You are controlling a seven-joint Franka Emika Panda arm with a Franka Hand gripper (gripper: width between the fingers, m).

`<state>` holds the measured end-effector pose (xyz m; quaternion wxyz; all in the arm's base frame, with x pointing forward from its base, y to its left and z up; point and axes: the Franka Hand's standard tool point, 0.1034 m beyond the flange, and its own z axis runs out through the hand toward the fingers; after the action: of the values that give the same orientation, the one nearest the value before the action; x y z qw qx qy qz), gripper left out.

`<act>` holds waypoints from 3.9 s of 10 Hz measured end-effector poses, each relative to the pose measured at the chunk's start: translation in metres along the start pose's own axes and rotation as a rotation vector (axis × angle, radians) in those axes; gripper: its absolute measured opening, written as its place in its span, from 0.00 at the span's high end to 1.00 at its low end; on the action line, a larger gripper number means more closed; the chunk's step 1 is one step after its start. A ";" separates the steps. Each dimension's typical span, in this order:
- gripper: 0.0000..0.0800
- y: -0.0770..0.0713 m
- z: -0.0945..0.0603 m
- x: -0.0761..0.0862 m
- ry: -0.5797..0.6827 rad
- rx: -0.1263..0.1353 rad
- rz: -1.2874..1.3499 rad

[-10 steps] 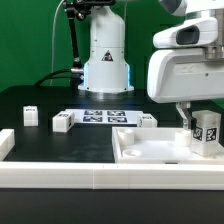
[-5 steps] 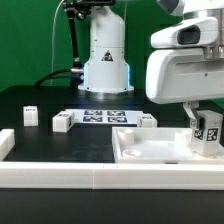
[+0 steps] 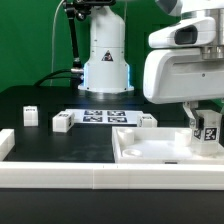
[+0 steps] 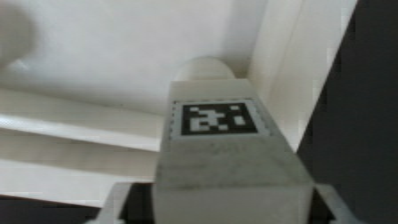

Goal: Assemble one leg

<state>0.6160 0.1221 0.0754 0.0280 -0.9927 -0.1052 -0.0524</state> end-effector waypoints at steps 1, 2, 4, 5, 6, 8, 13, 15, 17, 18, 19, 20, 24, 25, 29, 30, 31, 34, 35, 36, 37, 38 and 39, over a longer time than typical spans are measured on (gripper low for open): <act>0.63 0.001 0.000 0.000 0.001 0.001 0.120; 0.63 0.003 0.000 0.000 0.000 -0.001 0.239; 0.63 0.004 0.001 -0.001 -0.001 -0.002 0.396; 0.63 0.005 0.002 -0.002 -0.001 -0.004 0.513; 0.63 0.007 0.002 -0.002 0.000 -0.008 0.634; 0.63 0.006 0.002 -0.004 0.006 -0.030 0.878; 0.63 0.006 0.001 -0.007 -0.003 -0.048 1.293; 0.51 0.006 0.002 -0.007 -0.001 -0.036 1.343; 0.33 0.006 0.002 -0.007 -0.002 -0.036 1.324; 0.23 0.005 0.002 -0.007 -0.003 -0.036 1.287; 0.23 0.004 0.003 -0.007 0.000 -0.033 1.267; 0.20 0.002 0.003 -0.007 0.003 -0.029 1.219; 0.19 0.006 0.001 -0.004 0.010 -0.027 0.791; 0.19 0.008 0.001 -0.004 0.009 -0.027 0.670; 0.19 0.004 0.001 -0.003 0.005 -0.028 0.381; 0.19 0.003 0.001 -0.003 0.004 -0.030 0.311; 0.19 0.002 0.001 -0.003 0.004 -0.030 0.281; 0.19 0.001 0.001 -0.003 0.000 -0.037 0.142; 0.19 0.001 0.001 -0.003 0.000 -0.041 0.129; 0.19 0.002 0.001 -0.003 0.000 -0.041 0.130; 0.34 0.002 0.001 -0.003 0.000 -0.041 0.131; 0.50 0.002 0.001 -0.003 0.000 -0.041 0.131; 0.50 0.002 0.001 -0.003 0.000 -0.041 0.131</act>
Offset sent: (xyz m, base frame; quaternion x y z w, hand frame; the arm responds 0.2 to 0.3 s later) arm -0.0009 -0.0101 -0.0050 -0.0265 0.0065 0.1773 0.9838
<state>0.6134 0.1197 0.0738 0.0111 -0.9978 -0.0390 -0.0525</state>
